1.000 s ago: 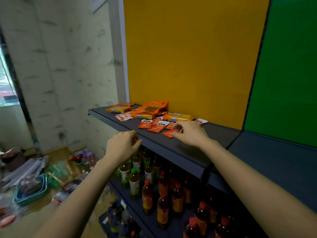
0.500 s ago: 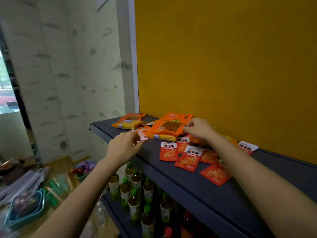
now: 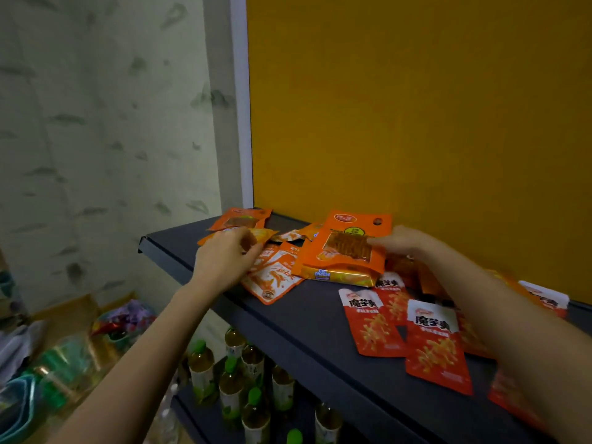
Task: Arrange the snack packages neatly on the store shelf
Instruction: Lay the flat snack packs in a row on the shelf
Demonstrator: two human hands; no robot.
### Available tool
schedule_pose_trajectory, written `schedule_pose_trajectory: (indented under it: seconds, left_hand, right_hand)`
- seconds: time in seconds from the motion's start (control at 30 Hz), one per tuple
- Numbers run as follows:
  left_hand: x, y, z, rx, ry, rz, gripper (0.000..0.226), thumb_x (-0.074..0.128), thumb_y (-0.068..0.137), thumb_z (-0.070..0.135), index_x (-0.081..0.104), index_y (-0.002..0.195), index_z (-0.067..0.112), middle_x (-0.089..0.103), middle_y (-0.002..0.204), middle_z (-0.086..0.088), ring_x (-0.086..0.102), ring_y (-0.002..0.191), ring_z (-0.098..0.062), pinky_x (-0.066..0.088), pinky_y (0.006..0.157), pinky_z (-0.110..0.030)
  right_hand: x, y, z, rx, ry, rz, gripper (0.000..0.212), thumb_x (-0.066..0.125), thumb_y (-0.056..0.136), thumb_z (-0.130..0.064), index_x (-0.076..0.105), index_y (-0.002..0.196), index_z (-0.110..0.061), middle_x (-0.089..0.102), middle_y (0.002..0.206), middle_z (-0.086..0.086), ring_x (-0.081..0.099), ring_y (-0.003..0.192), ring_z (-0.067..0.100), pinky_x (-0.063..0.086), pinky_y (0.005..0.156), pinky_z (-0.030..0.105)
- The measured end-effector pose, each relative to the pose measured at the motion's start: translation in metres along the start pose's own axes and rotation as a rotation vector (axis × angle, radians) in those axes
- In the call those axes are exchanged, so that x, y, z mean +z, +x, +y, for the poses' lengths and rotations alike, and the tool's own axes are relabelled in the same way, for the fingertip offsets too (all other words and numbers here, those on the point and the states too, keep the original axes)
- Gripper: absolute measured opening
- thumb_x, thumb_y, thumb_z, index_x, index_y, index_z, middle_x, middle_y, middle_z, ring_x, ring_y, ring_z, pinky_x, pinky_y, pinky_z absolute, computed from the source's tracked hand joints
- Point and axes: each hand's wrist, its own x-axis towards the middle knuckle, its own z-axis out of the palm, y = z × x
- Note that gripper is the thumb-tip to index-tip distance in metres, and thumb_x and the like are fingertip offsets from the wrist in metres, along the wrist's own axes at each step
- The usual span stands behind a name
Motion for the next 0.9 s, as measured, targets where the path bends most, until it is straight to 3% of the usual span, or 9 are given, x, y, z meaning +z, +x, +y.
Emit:
schedule_pose_trajectory:
  seconds: [0.07, 0.2, 0.37, 0.47, 0.57, 0.63, 0.73, 0.8, 0.9]
  left_hand:
    - [0.004, 0.018, -0.014, 0.016, -0.036, 0.008, 0.026, 0.053, 0.090, 0.040, 0.066, 0.101, 0.020, 0.068, 0.104, 0.001, 0.057, 0.084, -0.014, 0.041, 0.067, -0.027]
    - [0.013, 0.064, -0.050, 0.050, -0.097, -0.022, 0.024, 0.055, 0.090, 0.038, 0.066, 0.099, 0.018, 0.068, 0.102, -0.002, 0.063, 0.092, -0.023, 0.047, 0.072, -0.032]
    - [0.023, 0.131, -0.104, -0.001, -0.214, -0.067, 0.026, 0.055, 0.091, 0.031, 0.068, 0.095, 0.009, 0.070, 0.097, -0.010, 0.063, 0.091, -0.029, 0.044, 0.074, -0.033]
    - [0.040, 0.165, -0.139, -0.100, -0.216, -0.102, 0.028, 0.055, 0.090, 0.030, 0.067, 0.096, 0.005, 0.069, 0.100, -0.016, 0.062, 0.094, -0.032, 0.044, 0.075, -0.033]
    - [0.062, 0.187, -0.166, -0.169, -0.153, -0.286, 0.043, 0.052, 0.091, 0.040, 0.065, 0.097, 0.000, 0.067, 0.103, -0.022, 0.061, 0.096, -0.035, 0.045, 0.076, -0.034]
    - [0.078, 0.197, -0.177, -0.184, -0.092, -0.399, 0.062, 0.047, 0.088, 0.056, 0.064, 0.104, -0.002, 0.064, 0.111, -0.023, 0.058, 0.104, -0.036, 0.047, 0.085, -0.038]
    - [0.092, 0.207, -0.179, -0.188, -0.014, -0.432, 0.079, 0.040, 0.084, 0.069, 0.057, 0.124, 0.003, 0.050, 0.132, -0.021, 0.043, 0.125, -0.035, 0.038, 0.102, -0.042]
    - [0.095, 0.213, -0.174, -0.187, -0.014, -0.461, 0.083, 0.042, 0.080, 0.072, 0.051, 0.132, 0.008, 0.044, 0.138, -0.019, 0.036, 0.130, -0.034, 0.033, 0.106, -0.041]
    - [0.106, 0.227, -0.172, -0.192, -0.087, -0.516, 0.085, 0.055, 0.069, 0.075, 0.053, 0.128, 0.013, 0.048, 0.134, -0.017, 0.040, 0.128, -0.033, 0.036, 0.106, -0.041]
  right_hand:
    - [-0.006, 0.002, -0.003, 0.029, -0.006, -0.015, 0.023, 0.053, 0.095, -0.028, 0.056, 0.089, -0.006, 0.058, 0.101, 0.010, 0.057, 0.086, 0.021, 0.043, 0.076, 0.027]
    - [-0.013, 0.018, -0.011, 0.056, 0.109, 0.065, 0.028, 0.052, 0.096, -0.016, 0.047, 0.069, -0.011, 0.050, 0.067, 0.009, 0.048, 0.057, 0.019, 0.037, 0.051, 0.025]
    - [-0.013, 0.025, -0.035, 0.046, 0.211, 0.337, 0.028, 0.050, 0.094, -0.007, 0.043, 0.069, -0.016, 0.046, 0.069, 0.012, 0.042, 0.053, 0.019, 0.039, 0.036, 0.030]
    - [-0.008, 0.029, -0.050, 0.076, 0.325, 0.434, 0.022, 0.050, 0.095, -0.010, 0.045, 0.074, -0.016, 0.046, 0.070, 0.012, 0.043, 0.054, 0.021, 0.041, 0.034, 0.028]
    - [0.003, 0.027, -0.070, 0.065, 0.358, 0.482, 0.011, 0.047, 0.096, -0.009, 0.048, 0.086, -0.010, 0.040, 0.062, 0.008, 0.035, 0.053, 0.019, 0.031, 0.046, 0.025]
    - [0.011, 0.029, -0.078, 0.053, 0.441, 0.490, 0.020, 0.046, 0.097, -0.010, 0.047, 0.077, -0.013, 0.040, 0.063, 0.009, 0.034, 0.053, 0.020, 0.028, 0.050, 0.027]
    - [0.020, 0.033, -0.089, 0.085, 0.458, 0.523, 0.029, 0.047, 0.096, -0.010, 0.044, 0.068, -0.016, 0.043, 0.066, 0.011, 0.035, 0.054, 0.020, 0.027, 0.051, 0.027]
    - [0.025, 0.035, -0.095, 0.094, 0.470, 0.536, 0.029, 0.048, 0.096, -0.010, 0.044, 0.068, -0.017, 0.043, 0.064, 0.009, 0.036, 0.054, 0.019, 0.027, 0.051, 0.027]
    - [0.032, 0.039, -0.101, 0.107, 0.507, 0.555, 0.029, 0.048, 0.096, -0.010, 0.044, 0.068, -0.017, 0.044, 0.063, 0.007, 0.037, 0.054, 0.018, 0.028, 0.052, 0.028]
